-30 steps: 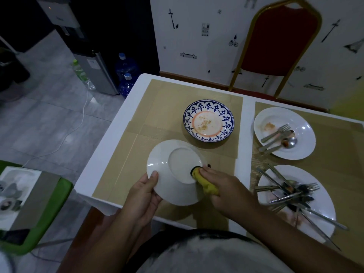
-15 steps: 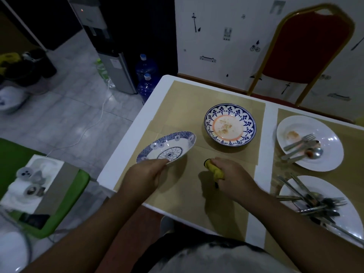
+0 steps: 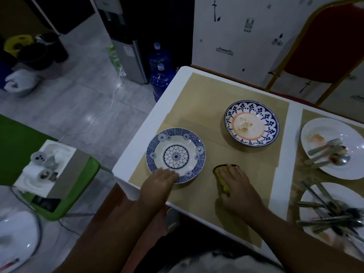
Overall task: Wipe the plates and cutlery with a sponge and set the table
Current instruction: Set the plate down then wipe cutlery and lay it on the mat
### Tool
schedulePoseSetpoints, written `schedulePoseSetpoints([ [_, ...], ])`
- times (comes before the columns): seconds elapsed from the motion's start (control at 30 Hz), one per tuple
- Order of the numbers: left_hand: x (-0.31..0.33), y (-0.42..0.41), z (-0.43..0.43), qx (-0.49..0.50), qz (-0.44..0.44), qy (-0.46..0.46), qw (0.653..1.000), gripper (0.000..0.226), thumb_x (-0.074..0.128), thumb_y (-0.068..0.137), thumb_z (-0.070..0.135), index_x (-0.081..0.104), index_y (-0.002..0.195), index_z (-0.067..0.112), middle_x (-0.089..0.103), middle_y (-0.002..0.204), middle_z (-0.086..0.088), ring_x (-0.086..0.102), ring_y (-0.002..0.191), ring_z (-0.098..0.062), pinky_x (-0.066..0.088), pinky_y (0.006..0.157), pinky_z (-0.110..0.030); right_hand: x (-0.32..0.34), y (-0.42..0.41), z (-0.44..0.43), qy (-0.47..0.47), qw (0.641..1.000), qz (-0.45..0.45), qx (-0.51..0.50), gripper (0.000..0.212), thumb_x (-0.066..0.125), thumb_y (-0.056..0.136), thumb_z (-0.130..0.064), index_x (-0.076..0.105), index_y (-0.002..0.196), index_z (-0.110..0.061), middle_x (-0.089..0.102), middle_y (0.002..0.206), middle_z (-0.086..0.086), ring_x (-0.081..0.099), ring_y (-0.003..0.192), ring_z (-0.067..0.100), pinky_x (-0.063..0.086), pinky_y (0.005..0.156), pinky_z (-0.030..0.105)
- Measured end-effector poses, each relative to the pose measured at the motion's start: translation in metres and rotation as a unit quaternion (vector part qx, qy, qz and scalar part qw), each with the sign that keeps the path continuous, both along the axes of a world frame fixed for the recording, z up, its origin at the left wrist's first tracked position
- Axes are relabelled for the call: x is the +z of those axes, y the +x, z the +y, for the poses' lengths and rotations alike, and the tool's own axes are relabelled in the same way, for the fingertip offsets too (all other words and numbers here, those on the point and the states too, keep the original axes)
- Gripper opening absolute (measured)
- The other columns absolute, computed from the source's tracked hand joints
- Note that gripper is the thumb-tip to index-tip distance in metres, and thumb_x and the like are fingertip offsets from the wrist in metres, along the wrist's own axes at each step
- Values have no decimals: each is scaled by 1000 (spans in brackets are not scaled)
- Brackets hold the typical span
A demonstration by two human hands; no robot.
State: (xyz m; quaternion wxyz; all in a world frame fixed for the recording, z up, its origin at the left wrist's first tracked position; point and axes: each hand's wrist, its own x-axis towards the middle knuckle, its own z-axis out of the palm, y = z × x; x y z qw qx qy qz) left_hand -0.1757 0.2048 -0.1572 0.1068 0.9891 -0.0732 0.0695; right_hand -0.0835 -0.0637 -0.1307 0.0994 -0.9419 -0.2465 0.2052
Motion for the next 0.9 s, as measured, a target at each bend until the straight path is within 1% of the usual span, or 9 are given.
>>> schedulePoseSetpoints([
  [0.07, 0, -3, -3, 26, 28, -15, 999, 34, 84, 66, 1, 79, 99, 7, 78, 100, -11, 75, 92, -28, 55, 93, -41, -1, -2, 4, 27, 999, -10, -32, 74, 59, 83, -41, 29, 148, -22, 23, 156, 3, 14, 144, 27, 20, 114, 37],
  [0.13, -2, -6, -6, 45, 83, -17, 995, 49, 93, 60, 10, 77, 106, 5, 77, 107, -13, 73, 100, -32, 55, 92, -52, -7, -2, 6, 40, 998, -23, -50, 70, 62, 85, -38, 34, 146, -20, 28, 155, 5, 18, 143, 29, 20, 114, 37],
  [0.23, -7, -9, -13, 52, 153, -6, 987, 63, 75, 80, 43, 66, 129, 4, 68, 130, -14, 62, 123, -35, 46, 106, -54, -12, -2, 8, 51, 997, -32, -44, 61, 62, 84, -14, 43, 141, -12, 37, 150, 13, 27, 140, 34, 14, 114, 34],
  [0.33, -6, -11, -24, 33, 151, 8, 988, 67, 52, 91, 53, 57, 140, 8, 59, 143, -10, 52, 136, -32, 36, 114, -51, -8, 0, 6, 92, 993, -18, -66, 57, 61, 83, -6, 47, 138, -9, 41, 147, 13, 31, 139, 32, 11, 114, 30],
  [0.47, 6, -1, -46, -10, 114, -4, 993, 67, 41, 97, 55, 50, 147, 12, 50, 152, -6, 41, 144, -28, 20, 122, -43, 6, -6, -4, 186, 963, 38, -190, 53, 57, 89, -13, 45, 141, -17, 39, 149, 1, 32, 138, 19, 19, 109, 22],
  [0.67, 36, 30, -119, -108, 107, -61, 986, 70, 30, 98, 53, 46, 150, 9, 46, 155, -9, 38, 146, -29, 23, 122, -46, 36, -29, -49, 253, 922, 26, -293, 51, 58, 89, -15, 49, 139, -23, 44, 145, -8, 38, 133, 9, 23, 106, 14],
  [0.77, 48, 42, -162, -162, 118, -76, 977, 70, 26, 99, 53, 42, 152, 10, 42, 158, -7, 35, 148, -28, 21, 122, -44, 45, -39, -81, 269, 902, 1, -339, 48, 58, 90, -15, 51, 137, -24, 46, 142, -10, 41, 131, 7, 27, 108, 17],
  [0.83, 53, 47, -191, -191, 123, -77, 971, 66, 29, 100, 50, 45, 150, 11, 46, 155, -7, 40, 146, -27, 23, 120, -43, 51, -45, -106, 293, 878, -8, -378, 47, 60, 90, -16, 52, 136, -24, 48, 140, -10, 42, 129, 5, 31, 110, 22],
  [0.9, 56, 49, -219, -215, 118, -83, 966, 60, 33, 100, 46, 52, 145, 11, 54, 149, -7, 49, 139, -28, 26, 117, -42, 56, -51, -133, 320, 853, -20, -413, 46, 62, 90, -16, 54, 134, -24, 50, 136, -12, 44, 124, 1, 34, 107, 20],
])
